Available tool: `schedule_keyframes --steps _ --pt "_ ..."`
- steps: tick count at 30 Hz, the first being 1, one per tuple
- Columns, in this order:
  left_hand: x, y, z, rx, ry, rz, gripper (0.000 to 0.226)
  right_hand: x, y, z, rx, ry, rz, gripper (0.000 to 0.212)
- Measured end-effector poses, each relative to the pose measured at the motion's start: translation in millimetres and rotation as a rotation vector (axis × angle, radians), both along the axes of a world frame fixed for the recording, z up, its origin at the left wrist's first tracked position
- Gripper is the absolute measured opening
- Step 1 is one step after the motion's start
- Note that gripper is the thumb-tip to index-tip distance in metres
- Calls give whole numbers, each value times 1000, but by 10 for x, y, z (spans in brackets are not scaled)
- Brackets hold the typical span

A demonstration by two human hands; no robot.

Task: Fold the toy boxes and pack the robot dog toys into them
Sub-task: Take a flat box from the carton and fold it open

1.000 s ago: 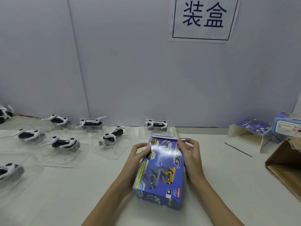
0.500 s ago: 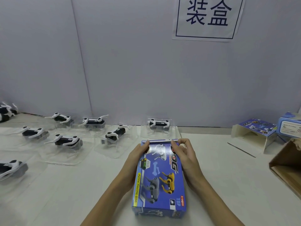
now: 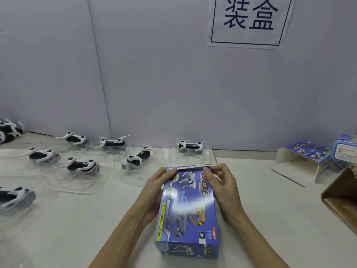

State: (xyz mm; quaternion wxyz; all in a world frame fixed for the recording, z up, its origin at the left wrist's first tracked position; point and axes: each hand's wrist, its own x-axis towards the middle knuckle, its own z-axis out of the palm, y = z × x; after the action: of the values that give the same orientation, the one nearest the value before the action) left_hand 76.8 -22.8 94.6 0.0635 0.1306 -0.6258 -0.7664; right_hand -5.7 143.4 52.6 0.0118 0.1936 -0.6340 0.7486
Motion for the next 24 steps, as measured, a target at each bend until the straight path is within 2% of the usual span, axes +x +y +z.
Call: schedule_keyframes --steps 2,3,6,8,9,11,16,20,24 --pt "93 -62 -132 102 148 -71 21 -3 3 5 -21 2 12 36" --pt "55 -129 -215 89 175 -87 24 -9 3 6 -25 11 10 38" --pt "-23 -232 -255 54 160 -170 28 -11 -11 13 -24 29 4 36" --pt "-189 -259 -314 54 90 -35 26 -1 -38 13 -5 31 -10 36" --pt "-167 -225 -322 49 118 14 19 4 -46 16 4 27 -25 34" --pt "-188 -207 -307 94 131 77 31 4 -39 36 3 9 -37 29" --pt "-245 -245 -387 29 136 -135 42 -58 85 98 73 -58 107 31" --pt "-245 -297 -411 53 96 -186 46 -101 133 84 69 -162 196 30" --pt "-260 -288 -410 17 160 -156 42 -104 90 54 57 -169 102 38"
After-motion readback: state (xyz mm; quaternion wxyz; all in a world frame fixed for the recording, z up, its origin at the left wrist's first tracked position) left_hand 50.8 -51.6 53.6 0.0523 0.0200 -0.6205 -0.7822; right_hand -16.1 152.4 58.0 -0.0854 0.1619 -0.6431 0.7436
